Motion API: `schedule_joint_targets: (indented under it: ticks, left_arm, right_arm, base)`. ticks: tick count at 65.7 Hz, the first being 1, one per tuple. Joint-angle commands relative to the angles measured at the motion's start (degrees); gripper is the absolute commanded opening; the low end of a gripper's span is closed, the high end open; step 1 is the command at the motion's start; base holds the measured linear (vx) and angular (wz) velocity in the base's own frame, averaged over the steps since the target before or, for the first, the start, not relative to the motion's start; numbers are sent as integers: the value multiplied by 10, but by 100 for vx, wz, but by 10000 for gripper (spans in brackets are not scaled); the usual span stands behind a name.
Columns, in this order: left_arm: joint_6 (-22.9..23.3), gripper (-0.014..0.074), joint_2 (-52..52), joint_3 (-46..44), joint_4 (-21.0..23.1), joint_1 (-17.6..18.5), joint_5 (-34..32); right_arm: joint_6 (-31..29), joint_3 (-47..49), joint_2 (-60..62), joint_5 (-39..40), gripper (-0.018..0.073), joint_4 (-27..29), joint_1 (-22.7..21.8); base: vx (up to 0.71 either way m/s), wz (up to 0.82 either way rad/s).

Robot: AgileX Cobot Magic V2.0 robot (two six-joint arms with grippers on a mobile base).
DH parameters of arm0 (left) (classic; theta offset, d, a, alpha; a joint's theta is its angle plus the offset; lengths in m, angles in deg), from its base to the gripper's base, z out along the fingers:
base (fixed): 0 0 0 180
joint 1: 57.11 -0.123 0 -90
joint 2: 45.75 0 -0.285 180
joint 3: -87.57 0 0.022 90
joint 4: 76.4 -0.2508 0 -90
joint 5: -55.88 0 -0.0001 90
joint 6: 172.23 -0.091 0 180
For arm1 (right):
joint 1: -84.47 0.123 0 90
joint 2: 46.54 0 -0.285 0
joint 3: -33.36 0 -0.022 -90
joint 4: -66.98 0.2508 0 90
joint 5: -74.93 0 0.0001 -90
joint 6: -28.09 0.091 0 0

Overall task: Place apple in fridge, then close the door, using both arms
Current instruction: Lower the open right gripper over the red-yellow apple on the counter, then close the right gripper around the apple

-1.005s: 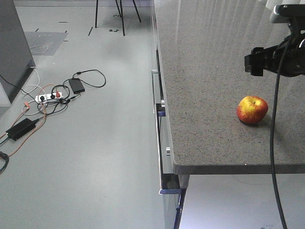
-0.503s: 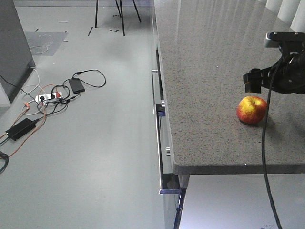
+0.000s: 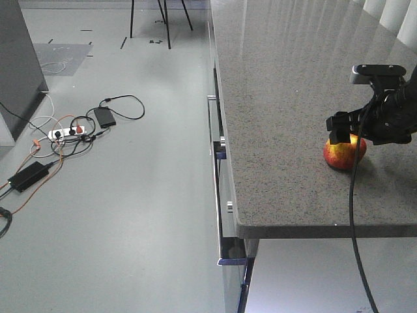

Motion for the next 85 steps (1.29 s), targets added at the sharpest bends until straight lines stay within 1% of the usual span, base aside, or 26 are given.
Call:
schedule_joint_targets:
  ticks: [1,36,42,47,51,64,68,74,85]
  left_arm:
    - [2,-6,8,11,5,4,-42]
    - [2,-6,8,11,5,4,-42]
    - [2,-6,8,11,5,4,-42]
    - [2,-6,8,11,5,4,-42]
    - [2,-6,8,11,5,4,-42]
    - [2,-6,8,11,5,4,-42]
    - [2,-6,8,11,5,4,-42]
    - [2,-6,8,11,5,4,-42]
    - [2,-6,8,11,5,4,-42]
  right_arm:
    - [-1,18,22,21,592,3,-2]
    - [-3,18,-18,42,592,20,-2]
    - [-6,18,-25,40,578,20,-2]
    - [-6,18,-28,43,542,20,-2]
    - [-6,18,-29,45,495,20,-2]
    - [-5,18,-30,47,255,20,-2]
    - [-5,18,-30,47,209,20,-2]
    - [-6,18,-27,45,181,20,-2]
    - [-22,18,11,51,186,21,-1]
  base:
    - [0,0]
    - [0,0]
    - [0,0]
    - [0,0]
    - [0,0]
    - [0,0]
    - [0,0]
    - [0,0]
    - [0,0]
